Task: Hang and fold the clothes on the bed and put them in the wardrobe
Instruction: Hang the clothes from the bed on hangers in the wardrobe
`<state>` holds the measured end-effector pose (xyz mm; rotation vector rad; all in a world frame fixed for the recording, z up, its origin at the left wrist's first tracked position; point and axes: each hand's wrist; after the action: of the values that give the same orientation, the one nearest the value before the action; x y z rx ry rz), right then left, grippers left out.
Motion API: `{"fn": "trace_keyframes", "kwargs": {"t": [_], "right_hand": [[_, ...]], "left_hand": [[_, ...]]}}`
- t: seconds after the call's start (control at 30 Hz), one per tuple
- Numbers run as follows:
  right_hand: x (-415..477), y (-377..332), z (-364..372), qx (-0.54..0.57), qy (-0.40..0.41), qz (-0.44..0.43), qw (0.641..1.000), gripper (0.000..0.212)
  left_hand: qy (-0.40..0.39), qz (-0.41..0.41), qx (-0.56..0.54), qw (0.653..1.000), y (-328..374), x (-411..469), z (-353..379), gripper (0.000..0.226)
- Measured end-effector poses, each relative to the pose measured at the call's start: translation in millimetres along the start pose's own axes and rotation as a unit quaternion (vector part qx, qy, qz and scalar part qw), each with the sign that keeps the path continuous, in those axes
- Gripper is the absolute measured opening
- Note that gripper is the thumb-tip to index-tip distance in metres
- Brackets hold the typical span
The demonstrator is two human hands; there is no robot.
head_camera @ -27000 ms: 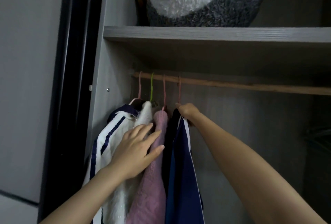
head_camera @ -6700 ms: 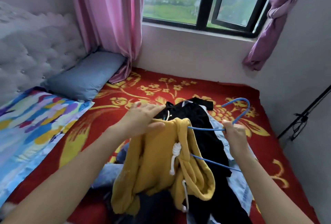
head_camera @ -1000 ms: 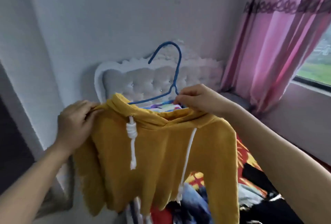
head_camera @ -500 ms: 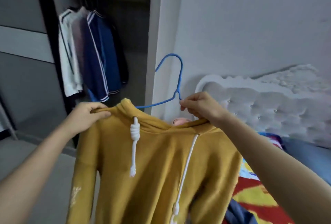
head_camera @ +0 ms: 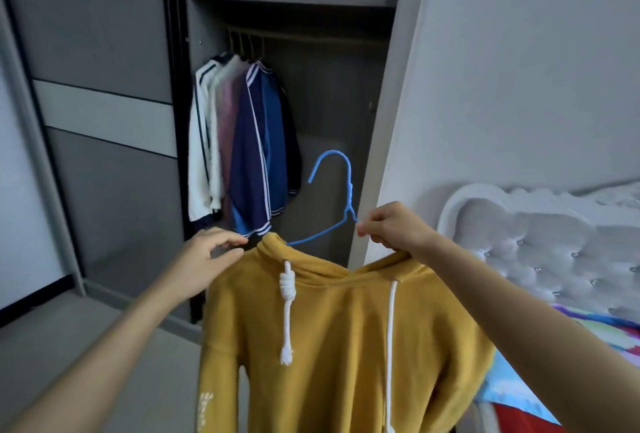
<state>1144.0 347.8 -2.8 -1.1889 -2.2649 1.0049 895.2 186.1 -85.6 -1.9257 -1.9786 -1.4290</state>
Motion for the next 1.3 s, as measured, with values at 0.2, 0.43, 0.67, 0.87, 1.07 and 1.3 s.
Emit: {"fn": "trace_keyframes", "kwargs": {"t": [0.2, 0.43, 0.67, 0.87, 1.07, 1.3], "right_hand": [[56.3, -3.7, 18.3, 0.018, 0.06, 0.101, 0.993, 0.025], [135.4, 1.0, 16.1, 0.107, 0.062, 0.242, 0.962, 0.027], [267.3, -5.7, 12.8, 0.259, -0.058, 0.261, 0.928, 0.015], [370.6, -32.6, 2.0, 0.324, -0.078, 0.183, 0.925, 0.015], [449.6, -68.5, -4.5, 0.431, -0.03, 0.093, 0.897, 0.014], [541.6, -120.6, -6.9, 0.494, 0.007, 0.0, 0.87, 0.017]], "left_hand": [[0.012, -0.016, -0.011, 1.0, -54.2, 23.1, -14.4, 0.018], [0.01, -0.016, -0.01, 1.0, -102.7, 77.5, 4.4, 0.016], [0.007, -0.028, 0.017, 0.999, -159.6, 172.3, 13.9, 0.021], [0.054, -0.034, 0.033, 0.997, -196.2, 254.6, 15.5, 0.023], [0.126, -0.036, 0.096, 0.987, -240.0, 330.3, 14.6, 0.021], [0.193, -0.011, 0.171, 0.966, -301.3, 441.6, -6.4, 0.025]]}}
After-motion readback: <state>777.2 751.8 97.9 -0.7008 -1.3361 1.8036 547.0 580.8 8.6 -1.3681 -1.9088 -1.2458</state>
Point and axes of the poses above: each hand's wrist, its own x-axis towards the middle knuckle, its own z-axis out of the palm, y = z × x, and after that the axes turned 8 degrees about z, right-handed
